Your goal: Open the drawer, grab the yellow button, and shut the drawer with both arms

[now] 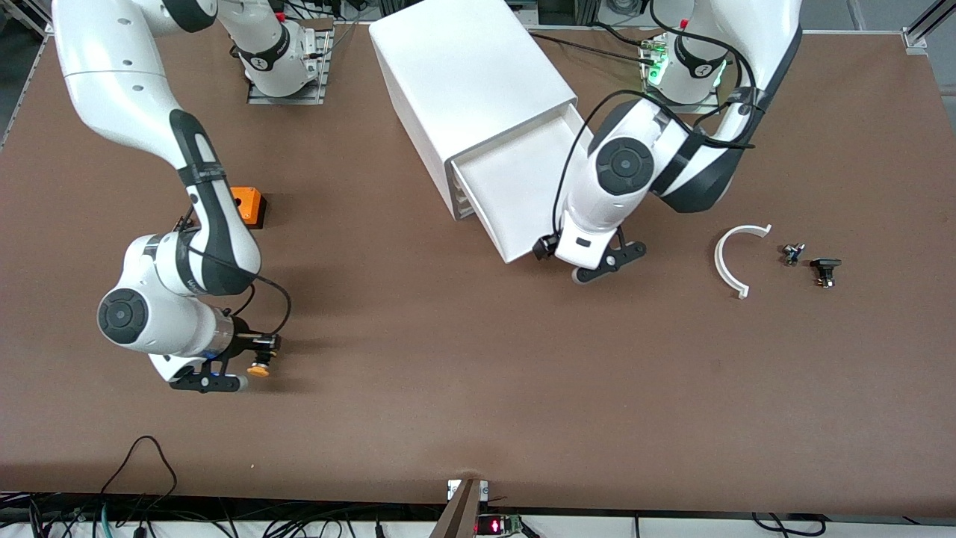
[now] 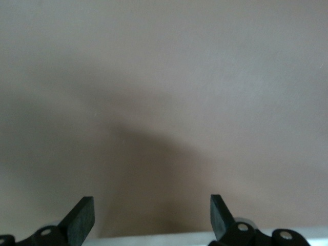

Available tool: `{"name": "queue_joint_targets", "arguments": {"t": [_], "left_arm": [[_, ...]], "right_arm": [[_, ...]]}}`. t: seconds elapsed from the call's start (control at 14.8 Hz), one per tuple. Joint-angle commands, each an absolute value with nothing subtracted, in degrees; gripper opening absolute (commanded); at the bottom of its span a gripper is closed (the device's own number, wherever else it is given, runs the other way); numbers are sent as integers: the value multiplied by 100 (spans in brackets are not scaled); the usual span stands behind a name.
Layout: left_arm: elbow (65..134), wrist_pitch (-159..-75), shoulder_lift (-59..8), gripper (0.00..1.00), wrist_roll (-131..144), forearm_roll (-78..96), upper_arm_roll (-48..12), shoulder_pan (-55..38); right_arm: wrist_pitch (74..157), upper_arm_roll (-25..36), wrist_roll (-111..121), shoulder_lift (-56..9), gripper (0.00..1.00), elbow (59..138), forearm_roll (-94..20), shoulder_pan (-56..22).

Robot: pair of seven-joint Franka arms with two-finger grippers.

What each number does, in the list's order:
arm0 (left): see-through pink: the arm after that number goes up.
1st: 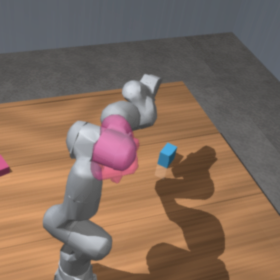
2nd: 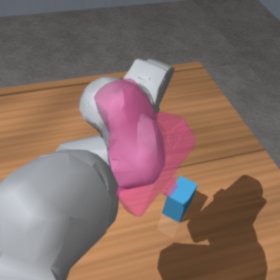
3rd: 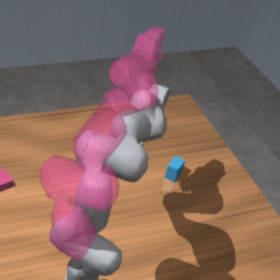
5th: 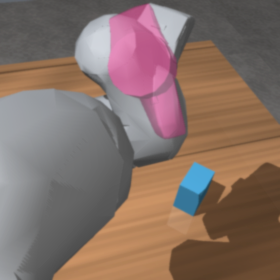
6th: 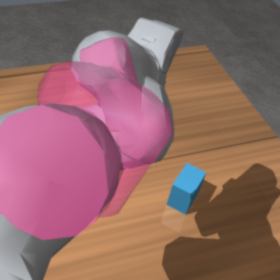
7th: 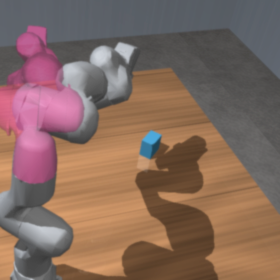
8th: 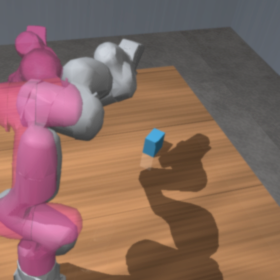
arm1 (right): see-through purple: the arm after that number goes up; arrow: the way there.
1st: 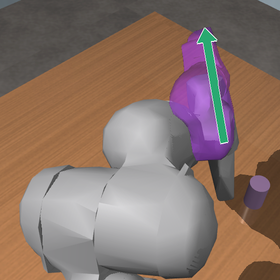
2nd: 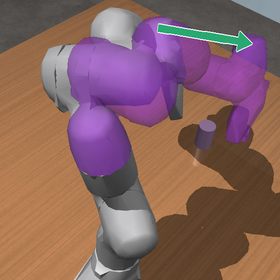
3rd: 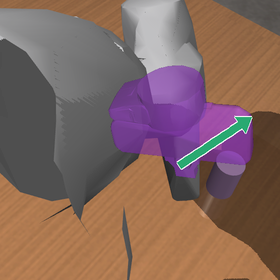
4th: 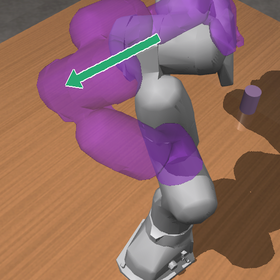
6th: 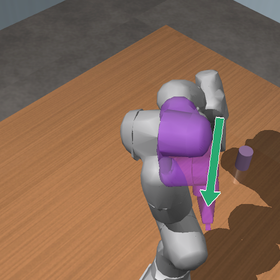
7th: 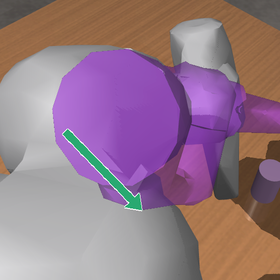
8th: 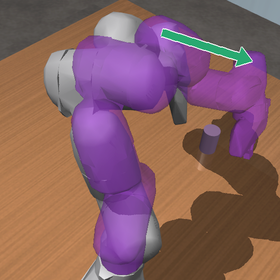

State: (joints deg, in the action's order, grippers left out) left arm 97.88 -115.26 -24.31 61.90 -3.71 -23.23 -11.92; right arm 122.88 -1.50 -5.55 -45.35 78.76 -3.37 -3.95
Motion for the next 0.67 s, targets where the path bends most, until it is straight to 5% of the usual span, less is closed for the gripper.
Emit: {"name": "queue_joint_targets", "arguments": {"t": [0.0,0.4,0.47,0.61], "left_arm": [[9949,-11084,-2189,99,6337,-501,-2548,-1160],[10028,-10890,-2215,99,6346,-343,-2926,-1125],[10028,-10898,-2215,99,6346,-186,-2935,-1125],[10037,-10890,-2215,99,6346,-88,-2997,-1134]], "right_arm": [[12709,-237,7,-4359,0,8402,-325,8],[12735,-237,325,-4561,0,8411,-378,395],[12744,-246,290,-4588,7,8411,-387,396],[12744,-237,246,-4614,49,8394,-387,396]]}}
